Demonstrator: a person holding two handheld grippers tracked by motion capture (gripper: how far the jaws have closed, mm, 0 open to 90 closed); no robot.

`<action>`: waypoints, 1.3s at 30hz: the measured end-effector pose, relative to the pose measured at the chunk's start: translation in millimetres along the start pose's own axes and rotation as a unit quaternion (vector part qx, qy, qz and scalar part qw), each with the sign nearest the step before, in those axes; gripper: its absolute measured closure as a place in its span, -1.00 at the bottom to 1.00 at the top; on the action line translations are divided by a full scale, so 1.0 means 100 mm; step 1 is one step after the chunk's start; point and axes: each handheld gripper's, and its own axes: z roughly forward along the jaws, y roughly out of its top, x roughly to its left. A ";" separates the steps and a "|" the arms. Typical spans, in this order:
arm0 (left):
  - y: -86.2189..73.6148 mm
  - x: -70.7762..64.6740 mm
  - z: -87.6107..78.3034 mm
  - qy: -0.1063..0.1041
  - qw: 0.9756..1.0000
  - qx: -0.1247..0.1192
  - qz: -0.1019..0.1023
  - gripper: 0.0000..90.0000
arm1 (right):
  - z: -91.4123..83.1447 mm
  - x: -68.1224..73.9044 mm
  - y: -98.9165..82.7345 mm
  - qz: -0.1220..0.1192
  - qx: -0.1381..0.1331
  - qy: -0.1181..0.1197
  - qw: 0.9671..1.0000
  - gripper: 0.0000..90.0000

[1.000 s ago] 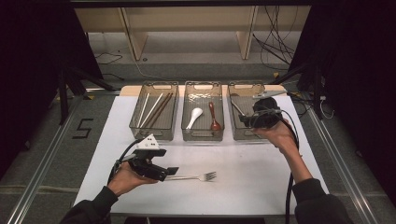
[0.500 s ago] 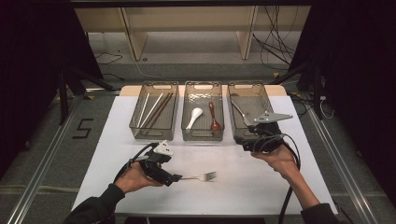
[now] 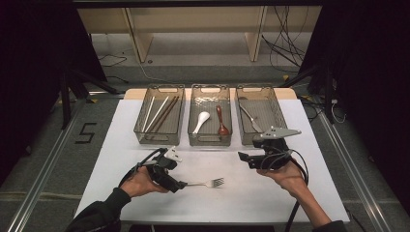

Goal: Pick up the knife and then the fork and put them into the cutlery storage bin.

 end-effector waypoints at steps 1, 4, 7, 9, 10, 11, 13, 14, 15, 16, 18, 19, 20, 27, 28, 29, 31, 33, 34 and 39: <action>0.00 0.00 0.00 -0.001 1.000 0.002 0.000 -0.57 | 0.00 0.01 -0.01 -0.002 0.001 0.001 1.000 -0.36; 0.02 0.00 0.02 0.001 1.000 0.008 0.001 -0.55 | 0.01 0.03 -0.02 -0.002 0.003 0.002 1.000 -0.36; 0.04 0.00 0.03 0.001 1.000 0.017 0.005 -0.51 | 0.00 0.05 -0.03 -0.001 0.006 0.007 1.000 -0.37; 0.05 -0.01 0.03 0.002 1.000 0.022 0.010 -0.47 | 0.00 0.07 -0.04 -0.002 0.007 0.010 1.000 -0.37; 0.05 -0.01 0.04 0.002 1.000 0.022 0.012 -0.44 | 0.00 0.07 -0.04 -0.003 0.008 0.010 1.000 -0.37; 0.06 -0.01 0.04 0.000 1.000 0.025 0.012 -0.42 | 0.00 0.09 -0.05 -0.002 0.009 0.011 1.000 -0.37; 0.07 -0.01 0.04 -0.001 0.999 0.035 0.019 -0.37 | 0.00 0.10 -0.05 -0.005 0.010 0.012 1.000 -0.37; 0.08 -0.02 0.05 -0.001 0.999 0.036 0.022 -0.34 | 0.00 0.10 -0.05 -0.006 0.012 0.012 1.000 -0.37; 0.08 -0.02 0.06 -0.002 0.999 0.037 0.023 -0.31 | 0.00 0.11 -0.06 -0.008 0.013 0.011 1.000 -0.37; 0.09 -0.03 0.06 -0.005 0.999 0.039 0.024 -0.29 | 0.00 0.11 -0.06 -0.009 0.013 0.011 1.000 -0.37; 0.10 -0.04 0.08 -0.011 0.998 0.051 0.030 -0.22 | 0.00 0.12 -0.06 -0.007 0.013 0.012 1.000 -0.37; 0.10 -0.05 0.10 -0.009 0.998 0.055 0.034 -0.19 | 0.00 0.12 -0.06 -0.008 0.013 0.012 1.000 -0.37; 0.10 -0.05 0.11 -0.008 0.998 0.060 0.036 -0.16 | 0.00 0.12 -0.06 -0.008 0.013 0.013 1.000 -0.37; 0.11 -0.07 0.16 -0.011 0.995 0.078 0.054 0.06 | 0.01 0.13 -0.07 -0.011 0.016 0.012 1.000 -0.37; 0.11 -0.07 0.18 -0.011 0.996 0.077 0.050 0.10 | 0.01 0.13 -0.07 -0.011 0.016 0.012 1.000 -0.37; 0.11 -0.07 0.19 -0.010 0.995 0.082 0.055 0.13 | 0.01 0.13 -0.07 -0.010 0.016 0.012 1.000 -0.37; 0.12 -0.07 0.22 -0.009 0.994 0.086 0.060 0.17 | 0.01 0.14 -0.07 -0.011 0.017 0.013 1.000 -0.37; 0.13 -0.08 0.24 -0.010 0.993 0.093 0.067 0.22 | 0.02 0.14 -0.06 -0.012 0.019 0.014 1.000 -0.37; 0.14 -0.08 0.25 -0.010 0.993 0.096 0.069 0.24 | 0.02 0.14 -0.06 -0.012 0.020 0.014 1.000 -0.37; 0.16 -0.11 0.28 -0.009 0.991 0.109 0.079 0.42 | 0.02 0.14 -0.07 -0.012 0.021 0.015 1.000 -0.37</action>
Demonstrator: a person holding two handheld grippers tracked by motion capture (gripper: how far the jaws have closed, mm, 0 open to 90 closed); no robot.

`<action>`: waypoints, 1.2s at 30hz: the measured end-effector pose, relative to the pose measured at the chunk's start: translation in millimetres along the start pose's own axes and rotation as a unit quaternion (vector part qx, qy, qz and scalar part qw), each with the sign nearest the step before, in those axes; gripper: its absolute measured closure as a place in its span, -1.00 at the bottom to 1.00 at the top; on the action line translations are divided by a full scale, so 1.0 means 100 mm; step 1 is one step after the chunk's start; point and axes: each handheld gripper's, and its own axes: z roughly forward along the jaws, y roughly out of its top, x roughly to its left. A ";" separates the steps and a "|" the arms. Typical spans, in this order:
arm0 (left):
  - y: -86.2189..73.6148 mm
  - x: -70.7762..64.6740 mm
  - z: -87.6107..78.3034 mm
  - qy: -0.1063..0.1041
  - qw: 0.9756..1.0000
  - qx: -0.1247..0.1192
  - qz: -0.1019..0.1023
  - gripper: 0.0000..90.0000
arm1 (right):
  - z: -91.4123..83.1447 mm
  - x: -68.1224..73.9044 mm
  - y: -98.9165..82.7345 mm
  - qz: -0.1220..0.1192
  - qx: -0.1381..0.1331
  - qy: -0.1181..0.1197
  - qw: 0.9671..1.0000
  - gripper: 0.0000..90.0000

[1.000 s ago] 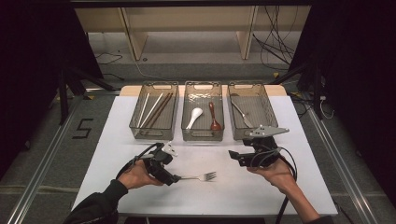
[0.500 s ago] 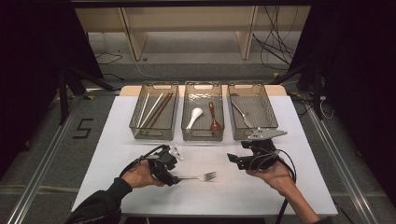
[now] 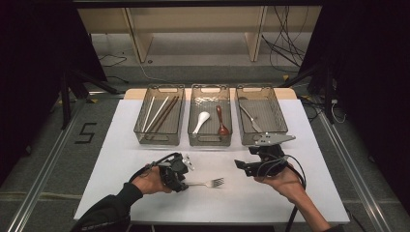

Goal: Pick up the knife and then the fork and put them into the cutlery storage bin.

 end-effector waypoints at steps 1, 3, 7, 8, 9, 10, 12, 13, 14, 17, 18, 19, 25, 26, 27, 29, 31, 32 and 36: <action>0.01 0.00 0.00 0.000 1.000 0.002 0.000 0.44 | 0.00 0.00 0.00 0.000 0.000 0.000 1.000 -0.37; 0.02 -0.01 0.00 -0.001 1.000 0.007 0.007 0.49 | 0.00 0.00 0.00 0.000 0.000 0.000 1.000 -0.37; 0.04 -0.05 0.00 0.001 1.000 0.017 0.024 0.63 | 0.00 0.00 0.00 -0.001 0.000 -0.001 1.000 -0.37; 0.04 -0.06 0.00 0.002 1.000 0.015 0.025 0.64 | 0.00 0.00 0.00 -0.001 0.001 -0.001 1.000 -0.37; 0.04 -0.06 0.00 0.002 0.999 0.017 0.031 0.65 | 0.00 0.00 0.00 -0.001 0.000 0.000 1.000 -0.37; 0.04 -0.06 0.00 0.001 0.999 0.020 0.036 0.66 | 0.00 0.00 0.00 0.000 0.000 0.000 1.000 -0.37; 0.05 -0.08 0.00 0.000 0.999 0.021 0.044 0.69 | 0.00 0.00 0.00 -0.001 0.000 -0.002 1.000 -0.36; 0.05 -0.09 0.00 -0.001 0.999 0.022 0.049 0.70 | 0.00 -0.01 0.00 -0.001 0.000 -0.002 1.000 -0.36; 0.05 -0.09 0.00 -0.004 0.998 0.023 0.053 0.72 | 0.00 -0.01 0.00 -0.001 0.000 -0.002 1.000 -0.36; 0.06 -0.12 0.00 -0.008 0.998 0.026 0.061 0.78 | 0.00 -0.01 0.00 0.000 0.000 -0.002 1.000 -0.36; 0.06 -0.13 0.00 -0.009 0.998 0.026 0.062 0.79 | 0.00 -0.01 0.00 -0.001 0.000 -0.002 1.000 -0.36; 0.06 -0.13 0.00 -0.010 0.998 0.027 0.062 0.79 | 0.00 -0.01 0.00 -0.001 0.000 -0.002 1.000 -0.36; 0.04 -0.10 0.00 -0.019 0.999 0.017 0.047 0.80 | -0.01 0.00 0.00 -0.001 0.000 -0.001 1.000 -0.36; 0.04 -0.10 -0.01 -0.019 0.999 0.017 0.046 0.80 | 0.00 0.00 0.00 -0.001 -0.001 -0.001 1.000 -0.35; 0.04 -0.10 -0.01 -0.019 0.999 0.017 0.045 0.80 | 0.00 0.00 0.00 -0.001 -0.001 0.000 1.000 -0.35; 0.04 -0.10 -0.01 -0.022 0.999 0.015 0.043 0.80 | 0.00 0.00 0.00 -0.001 -0.001 0.000 1.000 -0.35; 0.04 -0.10 -0.01 -0.024 0.999 0.014 0.042 0.80 | 0.00 0.00 0.00 -0.002 -0.001 0.001 1.000 -0.35; 0.04 -0.10 -0.02 -0.022 0.999 0.011 0.039 0.80 | 0.00 0.00 0.00 -0.003 -0.001 0.002 1.000 -0.35; 0.05 -0.10 -0.06 -0.021 0.999 0.001 0.033 0.80 | 0.00 0.01 0.00 -0.004 -0.001 0.003 1.000 -0.35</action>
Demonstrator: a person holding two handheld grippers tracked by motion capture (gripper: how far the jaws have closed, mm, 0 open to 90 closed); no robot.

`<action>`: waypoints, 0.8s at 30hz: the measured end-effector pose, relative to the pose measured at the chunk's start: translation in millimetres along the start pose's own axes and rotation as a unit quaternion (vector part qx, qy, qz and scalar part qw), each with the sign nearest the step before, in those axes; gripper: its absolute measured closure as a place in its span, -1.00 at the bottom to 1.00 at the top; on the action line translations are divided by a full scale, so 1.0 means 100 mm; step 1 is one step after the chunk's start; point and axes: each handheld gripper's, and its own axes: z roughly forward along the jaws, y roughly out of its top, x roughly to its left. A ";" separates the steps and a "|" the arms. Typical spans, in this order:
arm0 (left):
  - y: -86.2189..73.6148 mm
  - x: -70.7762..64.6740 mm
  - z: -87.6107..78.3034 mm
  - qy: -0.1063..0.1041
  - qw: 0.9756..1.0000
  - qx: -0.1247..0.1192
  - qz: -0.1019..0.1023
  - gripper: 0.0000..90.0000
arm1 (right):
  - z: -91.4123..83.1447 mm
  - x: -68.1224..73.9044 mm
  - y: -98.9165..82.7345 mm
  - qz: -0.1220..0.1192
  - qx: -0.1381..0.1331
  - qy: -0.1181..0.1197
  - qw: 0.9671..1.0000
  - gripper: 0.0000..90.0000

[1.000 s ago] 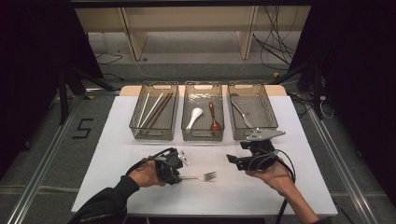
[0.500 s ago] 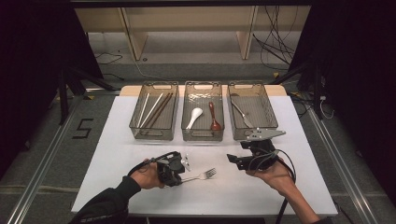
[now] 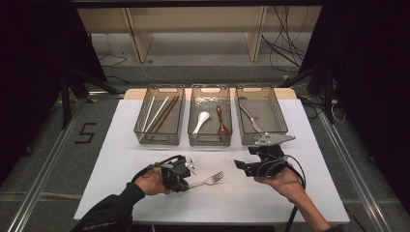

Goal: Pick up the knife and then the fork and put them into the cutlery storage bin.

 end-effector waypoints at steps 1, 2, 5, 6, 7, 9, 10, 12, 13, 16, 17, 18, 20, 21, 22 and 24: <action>0.00 0.00 -0.01 -0.003 1.000 0.000 -0.001 0.80 | 0.00 0.00 0.00 -0.001 0.000 0.000 1.000 -0.35; 0.00 0.01 -0.02 -0.003 1.000 -0.004 -0.003 0.80 | 0.00 0.01 0.00 -0.001 -0.001 0.001 1.000 -0.35; 0.01 0.00 -0.07 -0.002 1.000 -0.008 -0.006 0.80 | 0.00 0.03 0.01 -0.008 -0.003 0.005 1.000 -0.35; 0.01 -0.01 -0.08 -0.003 1.000 -0.012 -0.009 0.80 | 0.00 0.04 0.01 -0.012 -0.004 0.007 1.000 -0.35; 0.02 -0.01 -0.10 -0.006 1.000 -0.012 -0.009 0.80 | 0.00 0.06 0.01 -0.017 -0.006 0.009 1.000 -0.35; 0.04 -0.03 -0.14 -0.003 1.000 -0.013 -0.009 0.80 | 0.01 0.11 0.02 -0.029 -0.007 0.016 0.999 -0.35; 0.04 -0.04 -0.17 -0.005 1.000 -0.013 -0.008 0.80 | 0.01 0.14 0.02 -0.039 -0.008 0.019 0.999 -0.35; 0.06 -0.06 -0.21 -0.011 1.000 -0.020 -0.006 0.80 | 0.03 0.22 0.03 -0.060 -0.008 0.026 0.998 -0.35; 0.07 -0.06 -0.22 -0.011 1.000 -0.021 -0.005 0.80 | 0.04 0.26 0.04 -0.073 -0.008 0.030 0.997 -0.35; 0.10 -0.09 -0.27 -0.012 1.000 -0.022 0.000 0.80 | 0.07 0.40 0.04 -0.114 -0.001 0.036 0.993 -0.35; 0.11 -0.10 -0.28 -0.015 1.000 -0.020 0.004 0.80 | 0.09 0.44 0.04 -0.125 0.003 0.039 0.991 -0.35; 0.12 -0.12 -0.28 -0.014 1.000 -0.021 0.006 0.80 | 0.11 0.48 0.04 -0.138 0.006 0.042 0.990 -0.35; 0.14 -0.14 -0.30 -0.019 1.000 -0.014 0.018 0.80 | 0.15 0.56 0.04 -0.159 0.013 0.048 0.986 -0.35; 0.15 -0.15 -0.30 -0.021 1.000 -0.014 0.018 0.80 | 0.17 0.59 0.03 -0.171 0.019 0.053 0.984 -0.35; 0.16 -0.16 -0.30 -0.023 0.999 -0.012 0.020 0.80 | 0.19 0.63 0.03 -0.180 0.024 0.055 0.982 -0.35; 0.18 -0.18 -0.30 -0.026 0.999 -0.011 0.023 0.80 | 0.24 0.69 0.01 -0.207 0.034 0.053 0.976 -0.34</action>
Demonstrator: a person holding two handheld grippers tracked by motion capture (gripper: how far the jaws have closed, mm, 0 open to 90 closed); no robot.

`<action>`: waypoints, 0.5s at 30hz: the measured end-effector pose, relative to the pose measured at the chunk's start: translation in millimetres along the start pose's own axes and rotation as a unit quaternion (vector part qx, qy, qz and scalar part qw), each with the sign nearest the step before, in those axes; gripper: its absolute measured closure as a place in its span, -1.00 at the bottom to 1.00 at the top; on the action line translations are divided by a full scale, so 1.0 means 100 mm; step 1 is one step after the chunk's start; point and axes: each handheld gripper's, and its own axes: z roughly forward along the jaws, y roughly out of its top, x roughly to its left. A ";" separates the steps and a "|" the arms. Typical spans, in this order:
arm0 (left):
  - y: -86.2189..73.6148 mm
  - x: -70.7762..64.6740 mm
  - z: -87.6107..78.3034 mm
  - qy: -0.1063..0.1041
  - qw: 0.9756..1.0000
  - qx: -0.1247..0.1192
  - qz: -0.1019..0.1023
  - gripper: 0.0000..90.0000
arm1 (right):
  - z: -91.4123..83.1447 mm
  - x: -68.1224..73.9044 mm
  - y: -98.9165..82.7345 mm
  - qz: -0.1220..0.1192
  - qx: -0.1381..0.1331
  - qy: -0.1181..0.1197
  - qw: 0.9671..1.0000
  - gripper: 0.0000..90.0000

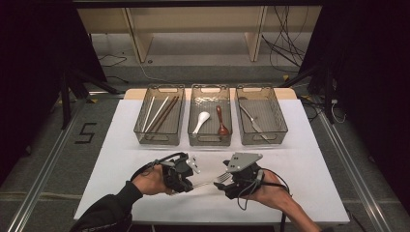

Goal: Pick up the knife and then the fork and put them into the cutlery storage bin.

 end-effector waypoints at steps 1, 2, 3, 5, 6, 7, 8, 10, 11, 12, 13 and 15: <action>0.01 0.00 0.00 -0.003 1.000 0.001 0.001 0.80 | 0.02 0.03 0.00 -0.010 0.006 0.002 1.000 -0.33; 0.02 0.00 -0.01 -0.007 1.000 0.002 0.003 0.80 | 0.04 0.05 0.01 -0.020 0.011 0.003 1.000 -0.32; 0.02 -0.01 -0.01 -0.007 1.000 0.002 0.004 0.80 | 0.06 0.08 0.01 -0.026 0.015 0.003 1.000 -0.32; 0.03 -0.02 -0.02 -0.013 1.000 0.000 0.004 0.80 | 0.09 0.12 0.01 -0.036 0.021 0.006 0.999 -0.30; 0.04 -0.03 -0.03 -0.014 1.000 -0.001 0.004 0.80 | 0.10 0.13 0.01 -0.043 0.024 0.008 0.999 -0.29; 0.05 -0.04 -0.03 -0.015 1.000 0.000 0.006 0.80 | 0.11 0.15 0.02 -0.047 0.026 0.008 0.999 -0.29; 0.06 -0.05 -0.04 -0.015 1.000 0.001 0.008 0.80 | 0.13 0.16 0.02 -0.058 0.027 0.011 0.998 -0.28; 0.08 -0.06 -0.05 -0.018 1.000 0.001 0.011 0.80 | 0.15 0.19 0.03 -0.066 0.033 0.015 0.997 -0.24; 0.09 -0.07 -0.05 -0.019 1.000 0.001 0.013 0.80 | 0.17 0.21 0.03 -0.070 0.035 0.014 0.997 -0.23; 0.10 -0.08 -0.05 -0.021 1.000 0.001 0.014 0.80 | 0.18 0.22 0.03 -0.075 0.037 0.017 0.996 -0.20; 0.10 -0.09 -0.05 -0.021 1.000 0.004 0.016 0.80 | 0.19 0.23 0.03 -0.080 0.041 0.021 0.996 -0.17; 0.12 -0.10 -0.06 -0.024 1.000 0.004 0.017 0.80 | 0.20 0.25 0.03 -0.089 0.045 0.025 0.995 -0.11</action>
